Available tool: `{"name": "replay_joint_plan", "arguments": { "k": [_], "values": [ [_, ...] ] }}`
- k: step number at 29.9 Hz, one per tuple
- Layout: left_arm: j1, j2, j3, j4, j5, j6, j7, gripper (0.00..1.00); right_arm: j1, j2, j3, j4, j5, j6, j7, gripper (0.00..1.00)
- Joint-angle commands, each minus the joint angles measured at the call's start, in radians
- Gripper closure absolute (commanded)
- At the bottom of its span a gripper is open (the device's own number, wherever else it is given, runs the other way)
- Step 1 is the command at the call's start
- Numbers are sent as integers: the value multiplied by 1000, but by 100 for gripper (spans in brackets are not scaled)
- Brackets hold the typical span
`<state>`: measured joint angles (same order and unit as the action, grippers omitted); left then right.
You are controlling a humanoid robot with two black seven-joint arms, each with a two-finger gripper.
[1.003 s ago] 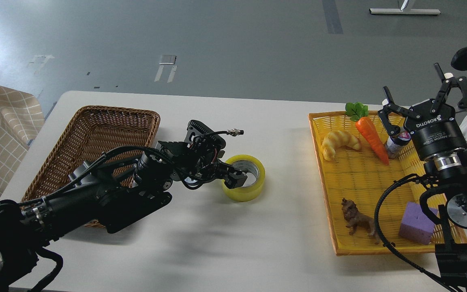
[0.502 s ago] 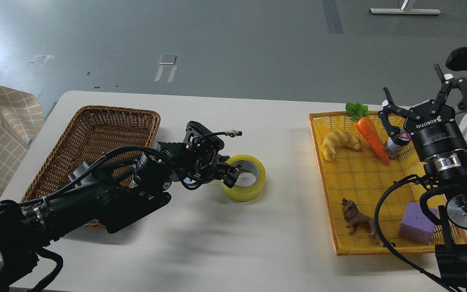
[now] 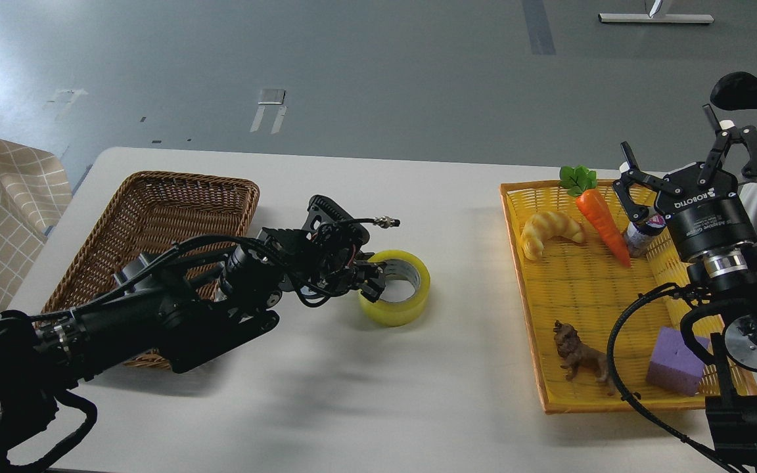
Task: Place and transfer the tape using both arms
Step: 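Lift the tape roll with the left gripper and carry it over the basket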
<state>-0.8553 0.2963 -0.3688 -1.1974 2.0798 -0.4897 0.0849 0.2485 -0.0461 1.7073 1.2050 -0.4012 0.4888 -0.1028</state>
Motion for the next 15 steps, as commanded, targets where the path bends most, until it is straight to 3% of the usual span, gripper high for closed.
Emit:
{"name": "replay_joint_plan", "arguments": {
  "k": [1, 5, 9, 13, 15],
  "values": [
    [-106, 56, -1, -7, -124, 1, -30, 100, -1, 0, 0, -1, -1, 0, 0, 1],
    [-177, 121, 5, -7, -190, 1, -57, 100, -3, 0, 0, -1, 1, 0, 0, 1],
    [-198, 239, -1, -7, -204, 1, -138, 100, -8, 0, 0, -1, 1, 0, 0, 1],
    [-198, 322, -4, -7, -207, 1, -172, 100, -9, 0, 0, -1, 1, 0, 0, 1],
    [-198, 388, -4, -7, -221, 1, -209, 100, -9, 2, 0, -1, 1, 0, 0, 1]
  ]
}}
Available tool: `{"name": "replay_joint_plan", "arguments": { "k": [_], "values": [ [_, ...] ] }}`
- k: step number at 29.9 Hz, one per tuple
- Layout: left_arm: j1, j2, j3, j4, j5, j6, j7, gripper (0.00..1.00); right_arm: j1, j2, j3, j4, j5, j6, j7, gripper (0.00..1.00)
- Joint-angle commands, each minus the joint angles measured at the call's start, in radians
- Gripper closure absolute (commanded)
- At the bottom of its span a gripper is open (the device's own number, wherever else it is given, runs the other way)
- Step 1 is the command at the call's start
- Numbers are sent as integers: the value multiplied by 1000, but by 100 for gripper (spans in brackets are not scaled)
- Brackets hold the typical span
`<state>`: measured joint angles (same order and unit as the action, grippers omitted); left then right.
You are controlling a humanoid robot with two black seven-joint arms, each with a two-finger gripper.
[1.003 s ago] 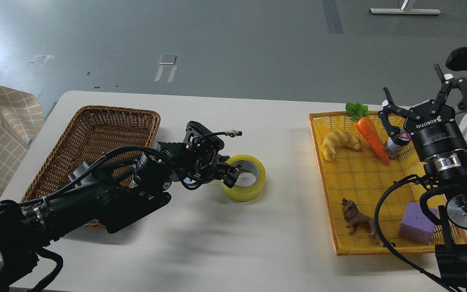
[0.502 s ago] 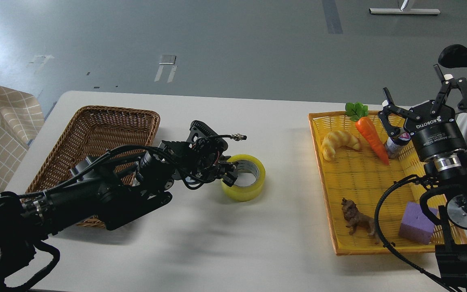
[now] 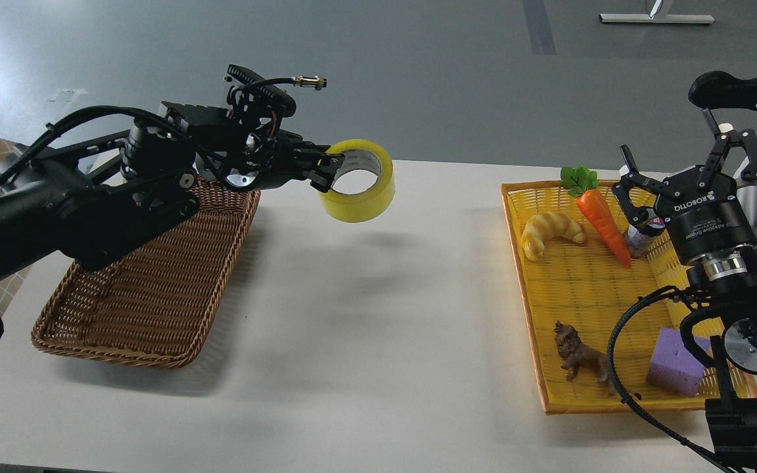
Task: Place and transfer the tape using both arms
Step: 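Lift the tape roll with the left gripper and carry it over the basket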
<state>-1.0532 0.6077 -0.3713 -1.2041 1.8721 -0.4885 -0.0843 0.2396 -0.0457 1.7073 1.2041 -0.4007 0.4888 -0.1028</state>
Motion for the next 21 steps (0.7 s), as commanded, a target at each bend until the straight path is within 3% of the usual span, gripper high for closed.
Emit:
{"name": "replay_joint_plan", "arguments": {
  "k": [1, 4, 8, 16, 21],
  "values": [
    [1, 92, 0, 0, -14, 0, -48, 100, 0, 1, 0, 0, 0, 0, 0, 1],
    [-1, 144, -1, 0, -18, 0, -64, 100, -3, 3, 0, 0, 0, 0, 0, 1],
    [1, 219, 8, 0, -16, 1, -133, 100, -5, 3, 0, 0, 0, 0, 0, 1],
    [48, 333, 18, 1, -16, 4, -183, 100, -6, 1, 0, -1, -1, 0, 0, 1],
    [128, 418, 29, 4, -11, 57, -219, 100, -8, 3, 0, -1, -1, 0, 0, 1]
  ]
}}
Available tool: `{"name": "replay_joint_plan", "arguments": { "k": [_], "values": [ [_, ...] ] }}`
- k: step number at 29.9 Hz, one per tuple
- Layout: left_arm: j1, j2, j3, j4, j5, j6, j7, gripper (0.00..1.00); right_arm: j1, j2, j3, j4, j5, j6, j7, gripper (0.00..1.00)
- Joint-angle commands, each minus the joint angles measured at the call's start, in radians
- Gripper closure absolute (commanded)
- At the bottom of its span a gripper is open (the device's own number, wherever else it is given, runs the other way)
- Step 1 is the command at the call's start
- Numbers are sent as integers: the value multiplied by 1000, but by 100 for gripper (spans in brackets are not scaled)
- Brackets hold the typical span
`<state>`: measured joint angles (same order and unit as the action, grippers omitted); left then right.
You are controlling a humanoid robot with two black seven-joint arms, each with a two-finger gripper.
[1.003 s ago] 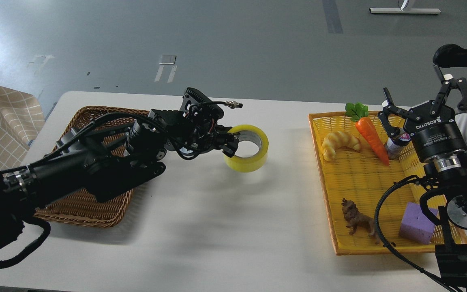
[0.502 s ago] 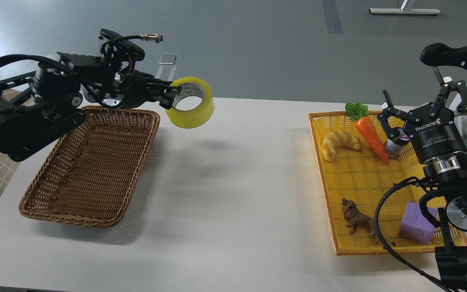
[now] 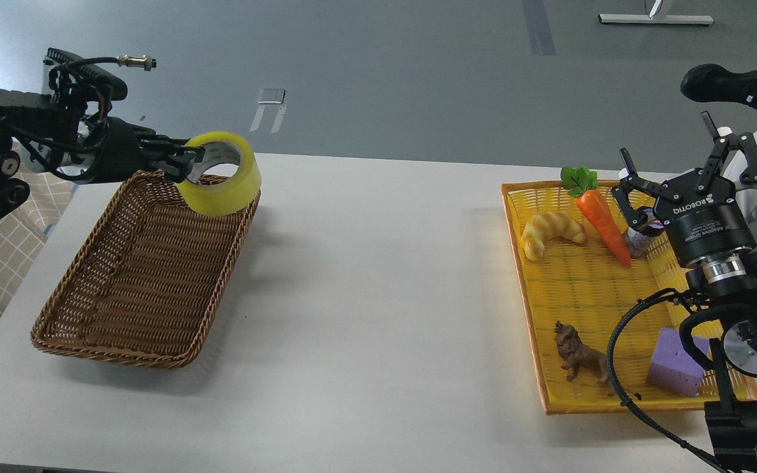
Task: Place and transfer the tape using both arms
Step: 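Lift the tape roll with the left gripper and carry it over the basket, then lower the tape roll into the wicker basket with the left gripper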
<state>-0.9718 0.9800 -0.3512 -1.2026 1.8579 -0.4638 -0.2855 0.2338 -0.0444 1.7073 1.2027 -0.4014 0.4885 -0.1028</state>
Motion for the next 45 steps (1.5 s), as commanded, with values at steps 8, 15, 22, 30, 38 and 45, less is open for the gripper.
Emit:
{"name": "replay_joint_plan", "arguments": {
  "k": [8, 15, 22, 30, 38, 45],
  "values": [
    [145, 101, 12, 5, 4, 97, -24, 100, -2, 1, 0, -2, -1, 0, 0, 1],
    [220, 95, 12, 14, 7, 158, -23, 100, -2, 1, 0, 0, -1, 0, 0, 1],
    [307, 80, 12, 72, 3, 263, -23, 100, -2, 1, 0, 0, -1, 0, 0, 1],
    [332, 42, 12, 133, -3, 286, -24, 100, -4, 1, -3, 0, -1, 0, 0, 1],
    [352, 34, 12, 135, -6, 286, -24, 100, -5, 1, -3, 0, 1, 0, 0, 1],
    [364, 25, 12, 135, -9, 286, -24, 100, -5, 1, -3, 0, -1, 0, 0, 1]
  ]
}}
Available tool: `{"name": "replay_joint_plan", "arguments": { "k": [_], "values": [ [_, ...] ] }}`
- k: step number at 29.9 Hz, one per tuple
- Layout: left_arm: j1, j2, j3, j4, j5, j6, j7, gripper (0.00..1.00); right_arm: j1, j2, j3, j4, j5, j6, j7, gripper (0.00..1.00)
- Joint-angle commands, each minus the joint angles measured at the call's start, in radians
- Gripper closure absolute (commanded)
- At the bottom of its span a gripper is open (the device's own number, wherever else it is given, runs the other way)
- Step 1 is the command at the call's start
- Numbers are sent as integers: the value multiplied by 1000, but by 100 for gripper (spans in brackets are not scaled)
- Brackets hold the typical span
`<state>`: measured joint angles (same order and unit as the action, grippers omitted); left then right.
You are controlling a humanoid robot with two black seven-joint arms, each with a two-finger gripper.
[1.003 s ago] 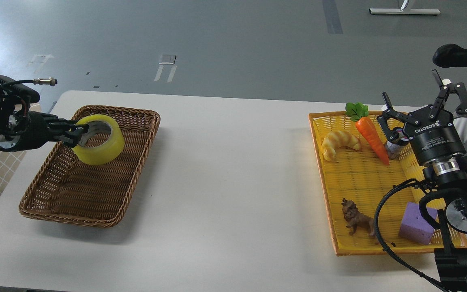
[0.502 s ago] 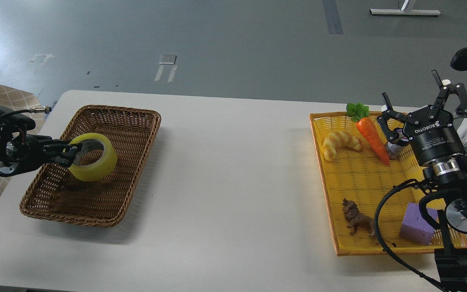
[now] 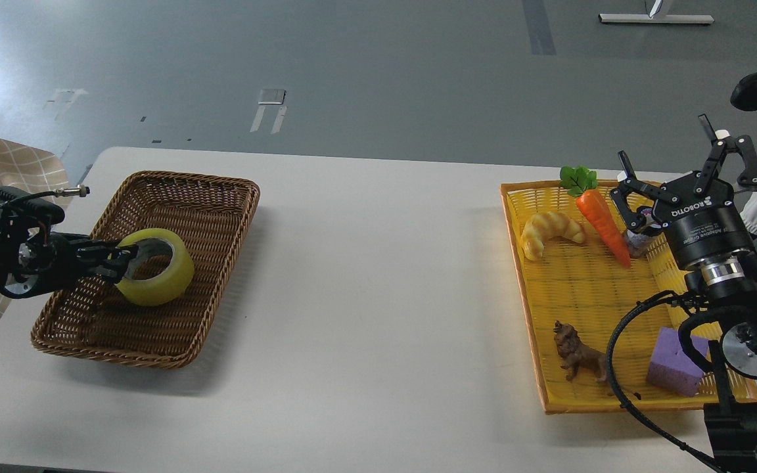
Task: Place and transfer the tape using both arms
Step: 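Lower the tape roll into the wicker basket with the left gripper, then release the tape roll and raise the left gripper away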
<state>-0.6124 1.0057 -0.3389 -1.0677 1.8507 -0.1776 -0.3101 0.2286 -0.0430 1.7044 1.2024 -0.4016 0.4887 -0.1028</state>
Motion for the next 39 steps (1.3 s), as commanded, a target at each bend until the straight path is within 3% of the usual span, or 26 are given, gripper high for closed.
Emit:
{"name": "replay_joint_plan", "arguments": {
  "k": [1, 3, 8, 9, 11, 14, 21, 24, 29, 32, 39],
  "values": [
    [5, -1, -2, 0, -2, 0, 0, 100, 0, 0, 0, 0, 0, 0, 0, 1],
    [5, -2, -2, 0, -8, 0, 2, 98, 0, 0, 0, 0, 0, 0, 0, 1],
    [5, -1, 0, 0, -134, -3, 0, 65, 0, 0, 0, 0, 0, 0, 0, 1],
    [5, -1, 0, 0, -134, -3, 0, 64, 0, 0, 0, 0, 0, 0, 0, 1],
    [5, -1, 0, 0, -163, -3, 0, 51, 0, 0, 0, 0, 0, 0, 0, 1],
    [5, 4, 0, 0, -163, -2, 0, 42, 0, 0, 0, 0, 0, 0, 0, 1],
    [0, 5, -2, 0, -166, -3, 0, 31, 0, 0, 1, 0, 0, 0, 0, 1],
    [-13, 14, -20, -1, -176, 0, -1, 20, 0, 0, 1, 0, 0, 0, 0, 1],
    [-127, 50, -61, -17, -393, -14, -7, 3, 1, 0, 1, 0, 1, 0, 0, 1],
    [-223, 76, -61, -52, -579, -31, -6, 2, 1, 0, 1, 3, 0, 0, 0, 1],
    [-417, 48, -98, -74, -1086, -209, -6, 2, 11, 0, -2, 14, 0, 0, 0, 1]
  ]
}}
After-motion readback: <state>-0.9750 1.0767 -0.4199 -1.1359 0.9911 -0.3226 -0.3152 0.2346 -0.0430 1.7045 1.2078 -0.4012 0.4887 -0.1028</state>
